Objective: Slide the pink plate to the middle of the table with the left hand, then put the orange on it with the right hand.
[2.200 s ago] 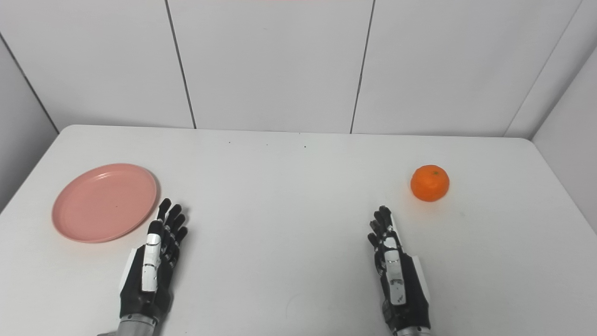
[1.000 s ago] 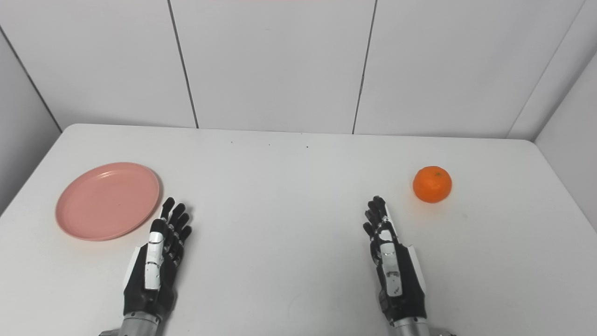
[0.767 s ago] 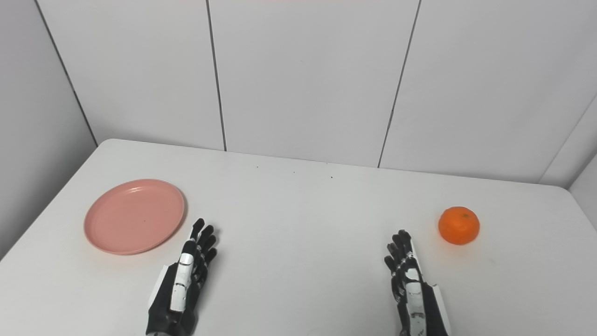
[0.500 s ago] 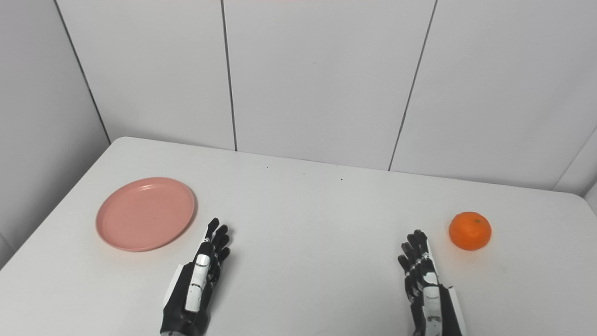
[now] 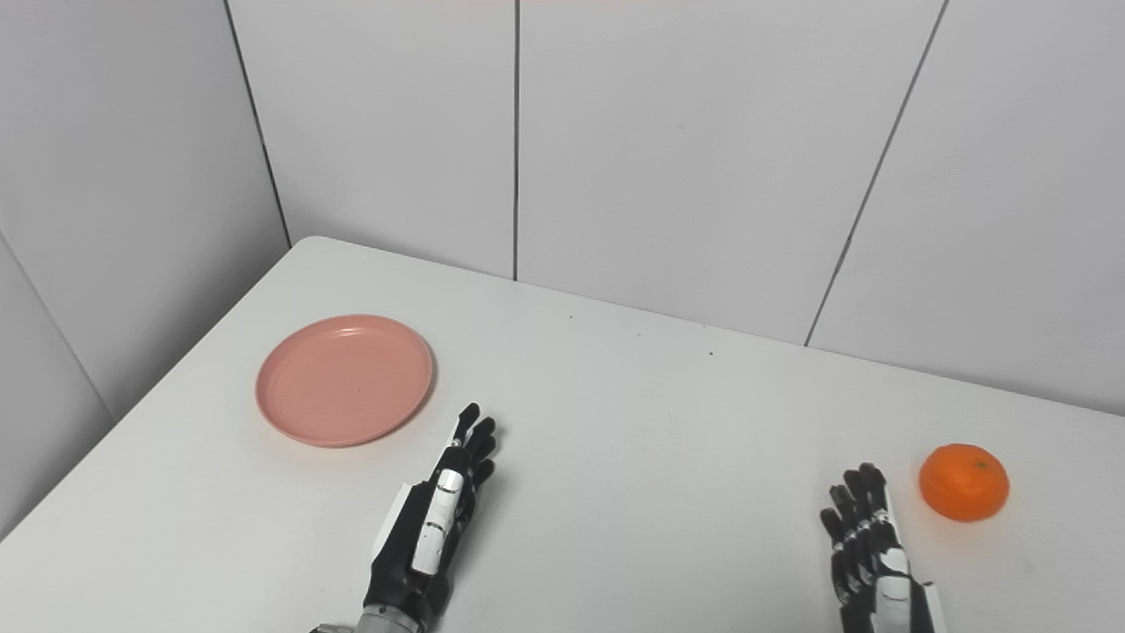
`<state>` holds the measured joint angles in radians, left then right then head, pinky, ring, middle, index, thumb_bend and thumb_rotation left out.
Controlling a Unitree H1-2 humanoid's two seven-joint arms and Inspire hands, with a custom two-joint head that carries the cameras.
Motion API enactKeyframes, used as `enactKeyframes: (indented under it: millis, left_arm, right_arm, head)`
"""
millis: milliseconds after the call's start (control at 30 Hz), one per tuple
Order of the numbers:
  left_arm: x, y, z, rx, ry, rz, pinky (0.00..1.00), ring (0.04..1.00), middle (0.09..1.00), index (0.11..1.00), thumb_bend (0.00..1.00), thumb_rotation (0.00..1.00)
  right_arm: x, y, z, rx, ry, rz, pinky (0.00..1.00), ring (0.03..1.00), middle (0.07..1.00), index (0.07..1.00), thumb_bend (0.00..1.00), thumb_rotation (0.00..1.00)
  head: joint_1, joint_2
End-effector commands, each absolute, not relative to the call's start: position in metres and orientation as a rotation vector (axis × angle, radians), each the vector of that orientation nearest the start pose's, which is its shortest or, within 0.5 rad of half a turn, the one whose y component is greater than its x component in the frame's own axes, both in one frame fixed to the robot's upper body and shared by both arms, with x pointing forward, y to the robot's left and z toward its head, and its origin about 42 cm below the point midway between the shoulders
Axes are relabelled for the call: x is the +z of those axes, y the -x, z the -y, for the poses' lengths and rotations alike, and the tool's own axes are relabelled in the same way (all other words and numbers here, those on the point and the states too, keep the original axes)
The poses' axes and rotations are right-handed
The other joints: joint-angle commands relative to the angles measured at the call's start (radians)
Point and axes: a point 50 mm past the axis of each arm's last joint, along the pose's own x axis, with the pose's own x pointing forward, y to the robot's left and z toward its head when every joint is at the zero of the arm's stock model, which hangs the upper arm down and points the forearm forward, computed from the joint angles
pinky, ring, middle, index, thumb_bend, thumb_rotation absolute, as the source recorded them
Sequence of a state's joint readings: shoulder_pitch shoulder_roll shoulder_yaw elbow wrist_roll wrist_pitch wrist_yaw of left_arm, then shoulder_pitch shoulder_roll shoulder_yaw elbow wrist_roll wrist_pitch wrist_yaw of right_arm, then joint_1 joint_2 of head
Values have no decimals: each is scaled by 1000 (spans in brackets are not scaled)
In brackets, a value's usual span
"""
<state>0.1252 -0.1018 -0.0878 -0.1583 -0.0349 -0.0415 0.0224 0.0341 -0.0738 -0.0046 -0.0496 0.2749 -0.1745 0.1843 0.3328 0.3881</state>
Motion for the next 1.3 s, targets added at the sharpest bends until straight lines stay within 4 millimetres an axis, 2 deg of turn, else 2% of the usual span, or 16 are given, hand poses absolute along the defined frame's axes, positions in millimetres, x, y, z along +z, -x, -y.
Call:
enactKeyframes:
  millis: [0,233,433,633,833,967,1167,1267]
  left_arm:
    - [107,-237,-160,-5,161,49,1000,998,983,1000,658,996]
    - [106,-238,-160,-5,167,48,1000,996,980,1000,646,984]
    - [105,-237,-161,0,192,27,1000,981,968,1000,691,944]
    - [109,-234,-162,-15,241,29,1000,981,973,1000,666,945]
    - [128,-230,-172,8,286,43,993,956,950,1000,661,967]
    - [140,-231,-179,4,262,55,974,947,949,1000,695,974]
    - [159,-237,-188,-37,224,135,906,892,906,906,846,855]
    - [168,-243,-191,-76,198,200,918,888,899,884,855,803]
  right_arm:
    - [86,-254,244,131,-177,102,1000,1000,1000,1000,758,1000]
    - [86,-254,244,129,-186,97,1000,1000,1000,1000,775,1000]
    - [84,-255,246,150,-199,106,1000,1000,1000,1000,792,1000]
    - [83,-255,250,140,-212,109,1000,1000,1000,1000,819,1000]
    - [84,-254,251,153,-209,108,1000,1000,1000,1000,834,1000]
    - [84,-253,251,155,-206,100,1000,1000,1000,1000,856,1000]
    - [82,-253,248,148,-208,94,1000,1000,1000,1000,877,1000]
    - [80,-253,248,148,-205,95,1000,1000,1000,1000,871,1000]
  head:
    - [4,0]
    - [8,-4]
    - [19,-4]
    - [21,-7]
    - [28,-9]
    - [29,-10]
    - [10,-24]
    - [3,-25]
